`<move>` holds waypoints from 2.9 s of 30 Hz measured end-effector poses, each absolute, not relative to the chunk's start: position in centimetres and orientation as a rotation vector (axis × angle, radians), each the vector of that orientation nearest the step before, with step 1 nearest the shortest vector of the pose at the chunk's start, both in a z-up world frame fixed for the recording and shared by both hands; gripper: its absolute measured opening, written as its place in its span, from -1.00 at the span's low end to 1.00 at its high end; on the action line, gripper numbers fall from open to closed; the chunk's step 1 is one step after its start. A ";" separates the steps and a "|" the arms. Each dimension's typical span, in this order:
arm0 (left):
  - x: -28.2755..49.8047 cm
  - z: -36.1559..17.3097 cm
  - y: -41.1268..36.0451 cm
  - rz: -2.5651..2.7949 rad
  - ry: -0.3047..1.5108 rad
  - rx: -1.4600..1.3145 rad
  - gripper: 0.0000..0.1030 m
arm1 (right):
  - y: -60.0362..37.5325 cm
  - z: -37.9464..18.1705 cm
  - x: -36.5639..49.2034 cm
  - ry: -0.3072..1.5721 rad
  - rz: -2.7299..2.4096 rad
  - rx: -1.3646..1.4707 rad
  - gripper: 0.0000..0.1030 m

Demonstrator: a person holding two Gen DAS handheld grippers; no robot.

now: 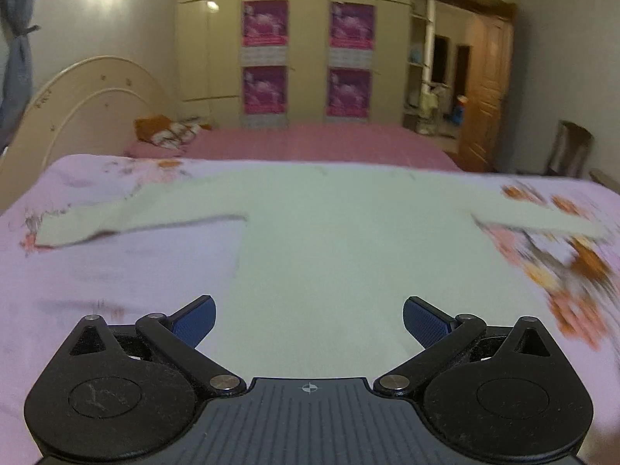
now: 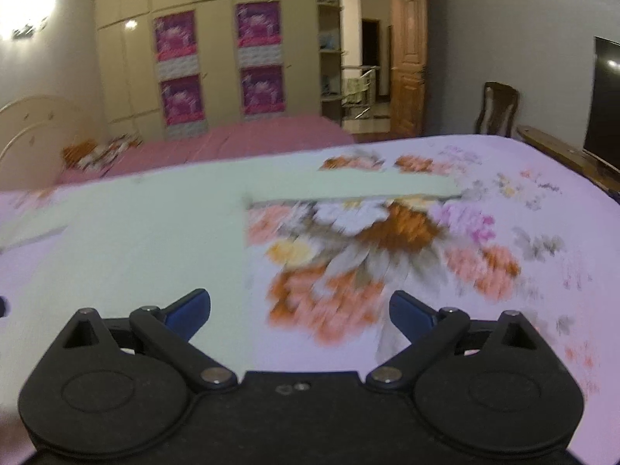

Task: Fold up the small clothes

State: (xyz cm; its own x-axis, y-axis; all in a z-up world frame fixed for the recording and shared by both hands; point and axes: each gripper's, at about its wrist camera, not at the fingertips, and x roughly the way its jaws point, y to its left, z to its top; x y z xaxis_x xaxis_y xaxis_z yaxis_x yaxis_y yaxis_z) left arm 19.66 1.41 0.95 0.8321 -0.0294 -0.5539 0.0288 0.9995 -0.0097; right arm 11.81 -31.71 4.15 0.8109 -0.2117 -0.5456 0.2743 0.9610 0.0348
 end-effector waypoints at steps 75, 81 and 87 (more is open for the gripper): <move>44.5 -5.5 5.2 -0.086 0.716 -0.186 0.53 | -19.0 -4.4 43.4 0.631 0.302 0.106 -0.52; 48.0 -7.2 0.2 -0.275 0.764 -0.262 0.05 | -22.4 -3.7 40.8 0.604 0.251 0.160 -0.50; 52.3 -10.1 -3.3 -0.353 0.858 -0.371 -0.46 | -26.3 -3.6 39.3 0.597 0.176 0.252 -0.51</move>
